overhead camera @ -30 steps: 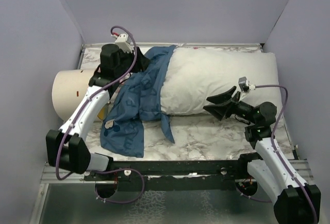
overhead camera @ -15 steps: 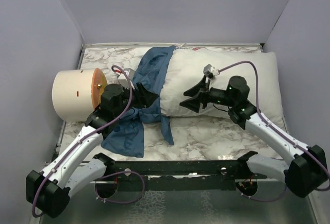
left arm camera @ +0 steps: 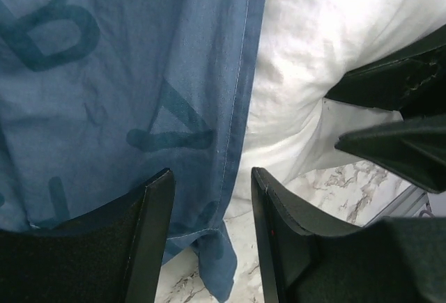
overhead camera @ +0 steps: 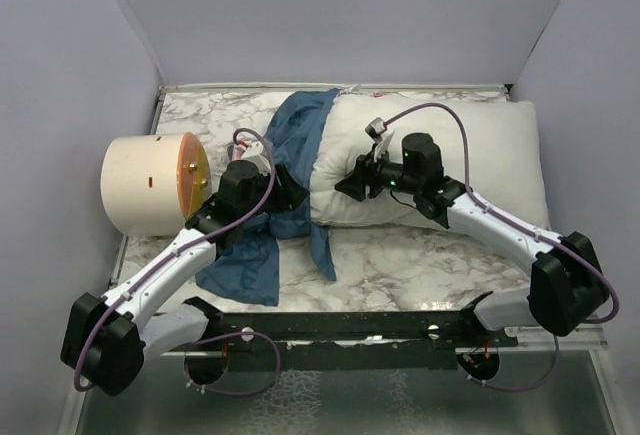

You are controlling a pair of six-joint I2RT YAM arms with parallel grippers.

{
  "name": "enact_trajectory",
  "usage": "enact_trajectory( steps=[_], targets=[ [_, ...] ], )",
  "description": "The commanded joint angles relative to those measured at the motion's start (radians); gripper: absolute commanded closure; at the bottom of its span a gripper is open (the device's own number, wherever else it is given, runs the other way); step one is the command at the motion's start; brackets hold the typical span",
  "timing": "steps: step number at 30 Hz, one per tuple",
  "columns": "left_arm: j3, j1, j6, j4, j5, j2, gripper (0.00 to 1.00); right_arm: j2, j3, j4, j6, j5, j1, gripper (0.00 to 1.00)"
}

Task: Put the pillow into the pillowcase
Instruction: Stuff the pillow into the pillowcase.

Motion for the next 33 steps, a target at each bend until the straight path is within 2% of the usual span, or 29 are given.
enact_trajectory(
  steps=[1, 3, 8, 14, 18, 23, 27, 29, 33],
  targets=[
    [0.029, -0.018, 0.007, 0.017, -0.021, 0.04, 0.49, 0.079, 0.041, -0.071, 0.016, 0.138, 0.009, 0.58],
    [0.04, -0.024, 0.016, 0.017, -0.027, 0.057, 0.49, 0.1, 0.039, -0.067, 0.027, 0.142, 0.011, 0.64],
    [0.062, -0.031, 0.046, -0.001, -0.061, 0.108, 0.49, 0.118, 0.021, -0.048, 0.043, 0.147, 0.014, 0.73],
    [0.098, -0.039, 0.085, -0.05, -0.1, 0.186, 0.51, 0.126, 0.015, -0.041, 0.048, 0.149, 0.014, 0.74],
    [0.116, -0.049, 0.092, -0.073, -0.106, 0.211, 0.55, 0.134, 0.011, -0.035, 0.051, 0.152, 0.014, 0.74],
    [0.145, -0.054, 0.112, -0.128, -0.108, 0.197, 0.72, 0.152, 0.008, -0.036, 0.053, 0.172, 0.014, 0.74],
    [0.154, -0.054, 0.118, -0.144, -0.081, 0.165, 0.96, 0.18, 0.011, -0.031, 0.062, 0.174, 0.014, 0.74],
    [0.164, -0.056, 0.112, -0.144, -0.045, 0.155, 0.99, 0.192, 0.012, -0.02, 0.07, 0.17, 0.014, 0.75],
    [0.197, -0.058, 0.097, -0.137, 0.037, 0.15, 1.0, 0.226, 0.023, 0.015, 0.087, 0.149, 0.014, 0.83]
  ],
)
